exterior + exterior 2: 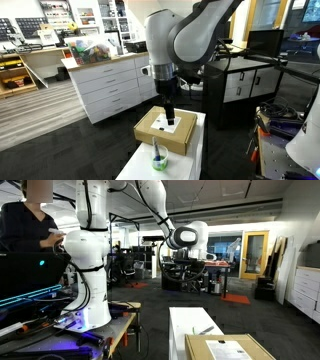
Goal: Take the pen out of the cup and put it on the box
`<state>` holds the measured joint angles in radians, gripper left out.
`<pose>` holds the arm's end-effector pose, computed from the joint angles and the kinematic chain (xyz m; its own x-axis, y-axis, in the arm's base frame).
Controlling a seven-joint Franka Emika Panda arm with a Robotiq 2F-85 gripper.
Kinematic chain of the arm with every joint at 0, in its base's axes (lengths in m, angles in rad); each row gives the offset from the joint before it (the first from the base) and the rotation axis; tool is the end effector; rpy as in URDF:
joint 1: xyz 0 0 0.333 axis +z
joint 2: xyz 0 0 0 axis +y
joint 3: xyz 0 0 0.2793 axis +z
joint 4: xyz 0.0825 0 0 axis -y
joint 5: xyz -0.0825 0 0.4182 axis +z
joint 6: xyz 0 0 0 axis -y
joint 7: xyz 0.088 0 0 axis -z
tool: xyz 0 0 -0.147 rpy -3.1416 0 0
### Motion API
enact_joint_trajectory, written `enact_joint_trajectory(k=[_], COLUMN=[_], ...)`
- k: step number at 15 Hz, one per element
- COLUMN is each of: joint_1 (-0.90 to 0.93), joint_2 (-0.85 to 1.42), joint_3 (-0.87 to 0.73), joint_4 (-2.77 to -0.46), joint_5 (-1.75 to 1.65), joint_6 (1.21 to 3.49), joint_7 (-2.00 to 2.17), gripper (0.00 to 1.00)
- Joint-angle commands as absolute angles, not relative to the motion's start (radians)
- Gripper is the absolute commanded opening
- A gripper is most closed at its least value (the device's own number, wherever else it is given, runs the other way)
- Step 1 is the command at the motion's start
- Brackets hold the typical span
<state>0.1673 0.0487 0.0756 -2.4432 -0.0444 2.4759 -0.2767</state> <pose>0.4858 0.1199 0.1766 0.8500 0.5264 -0.0219 0.5268 -0.8498 0.0179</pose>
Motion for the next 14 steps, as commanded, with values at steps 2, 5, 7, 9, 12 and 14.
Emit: enact_joint_trajectory(k=[2, 5, 7, 9, 12, 14], joint_1=[0.147, 0.147, 0.145, 0.146, 0.150, 0.151], joint_2=[0.062, 0.062, 0.061, 0.071, 0.082, 0.099], joint_3=[0.098, 0.099, 0.098, 0.097, 0.100, 0.104], joint_4=[-2.434, -2.434, -2.439, -2.427, -2.408, -2.386], joint_5=[-0.046, -0.046, -0.047, -0.068, -0.089, -0.091], joint_6=[2.474, 2.474, 2.486, 2.488, 2.494, 2.498], joint_7=[-0.275, -0.275, -0.275, -0.257, -0.253, -0.260], gripper=[1.00, 1.00, 1.00, 1.00, 1.00, 1.00])
